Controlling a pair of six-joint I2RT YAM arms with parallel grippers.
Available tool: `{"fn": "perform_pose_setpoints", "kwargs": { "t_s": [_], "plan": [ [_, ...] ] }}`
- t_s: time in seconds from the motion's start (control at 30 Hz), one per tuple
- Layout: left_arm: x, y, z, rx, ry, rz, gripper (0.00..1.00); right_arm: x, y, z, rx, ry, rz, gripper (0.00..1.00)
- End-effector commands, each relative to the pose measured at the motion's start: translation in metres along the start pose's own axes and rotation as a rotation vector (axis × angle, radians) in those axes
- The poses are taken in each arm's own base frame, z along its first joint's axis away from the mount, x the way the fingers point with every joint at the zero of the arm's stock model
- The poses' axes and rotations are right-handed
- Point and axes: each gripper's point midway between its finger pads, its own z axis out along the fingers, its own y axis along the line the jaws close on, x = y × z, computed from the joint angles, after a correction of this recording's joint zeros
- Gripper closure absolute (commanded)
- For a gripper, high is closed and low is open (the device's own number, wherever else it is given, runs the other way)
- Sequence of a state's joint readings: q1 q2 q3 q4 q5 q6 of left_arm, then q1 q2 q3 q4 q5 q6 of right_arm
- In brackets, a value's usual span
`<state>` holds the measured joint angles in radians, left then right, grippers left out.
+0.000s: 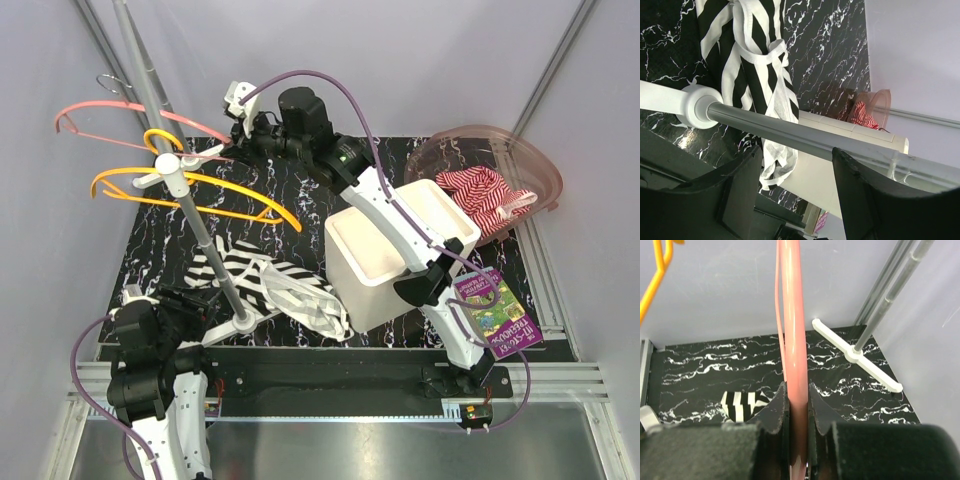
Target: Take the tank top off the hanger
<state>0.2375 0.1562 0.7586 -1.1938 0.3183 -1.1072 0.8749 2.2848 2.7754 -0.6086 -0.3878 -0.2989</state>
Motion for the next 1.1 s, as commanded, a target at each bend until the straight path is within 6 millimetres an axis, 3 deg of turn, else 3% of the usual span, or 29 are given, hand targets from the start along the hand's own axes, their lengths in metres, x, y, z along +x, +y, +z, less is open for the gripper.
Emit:
{"fn": "perform_pose_setpoints", "kwargs": {
  "t_s": [0.0,0.53,1.07],
  "plan": [
    [0.006,-0.009,-0.003,0.051,0.033,0.016,0.38,-0.092,-0.007,-0.035,0.072,-0.228,-0.045,1.00],
    [0.007,-0.010,-0.001,0.041,0.054,0.017,0.36,-0.095,-0.006,-0.057,0.064,-0.215,0.032,1.00],
    [-0.004,-0.004,0.002,-0.031,0.011,0.023,0.31,-0.053,0.006,-0.065,0.039,-0.127,0.057,1.00]
  ]
}}
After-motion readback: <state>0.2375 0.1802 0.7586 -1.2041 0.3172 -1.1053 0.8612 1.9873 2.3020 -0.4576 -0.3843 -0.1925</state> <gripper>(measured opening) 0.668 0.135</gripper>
